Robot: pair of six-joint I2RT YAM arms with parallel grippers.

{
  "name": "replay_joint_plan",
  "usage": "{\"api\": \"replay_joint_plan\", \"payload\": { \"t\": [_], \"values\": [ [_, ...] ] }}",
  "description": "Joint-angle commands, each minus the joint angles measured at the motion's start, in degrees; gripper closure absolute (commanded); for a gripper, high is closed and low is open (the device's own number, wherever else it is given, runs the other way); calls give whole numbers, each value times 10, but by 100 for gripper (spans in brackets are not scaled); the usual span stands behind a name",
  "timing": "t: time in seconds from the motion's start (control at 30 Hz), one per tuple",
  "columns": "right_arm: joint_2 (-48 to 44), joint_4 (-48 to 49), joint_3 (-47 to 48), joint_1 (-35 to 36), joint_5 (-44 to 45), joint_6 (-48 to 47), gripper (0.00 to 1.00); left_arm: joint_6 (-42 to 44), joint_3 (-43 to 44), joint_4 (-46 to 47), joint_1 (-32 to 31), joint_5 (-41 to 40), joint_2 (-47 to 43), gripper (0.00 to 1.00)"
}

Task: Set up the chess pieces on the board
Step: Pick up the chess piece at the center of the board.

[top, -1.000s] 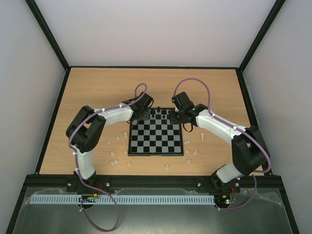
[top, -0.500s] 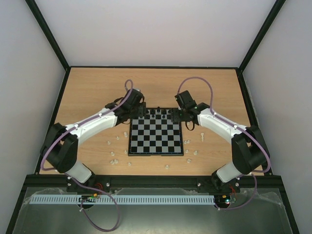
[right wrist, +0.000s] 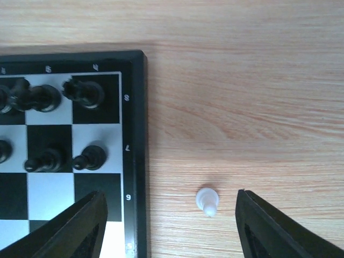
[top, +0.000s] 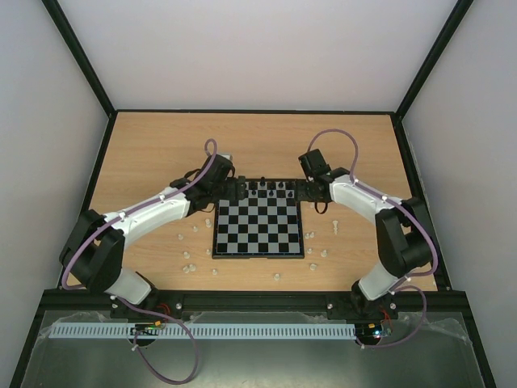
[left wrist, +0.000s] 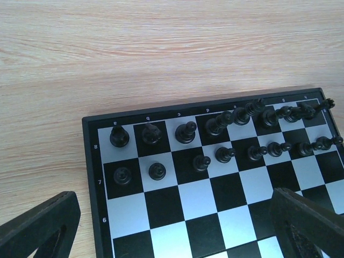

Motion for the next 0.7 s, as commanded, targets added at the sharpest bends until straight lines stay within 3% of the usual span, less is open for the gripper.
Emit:
{"api": "replay_joint_plan", "payload": {
  "t": [0.0, 0.37, 0.67],
  "values": [
    [17, -29, -21, -6, 15, 15, 36, -6, -14, 15, -2, 13, -7, 0],
    [18, -15, -52, -28, -6, 22, 45, -6, -18, 17, -3, 26, -10, 1],
    [34, -3, -43, -37, -13, 13, 66, -5, -17, 14, -4, 19, -8, 1]
  ]
}}
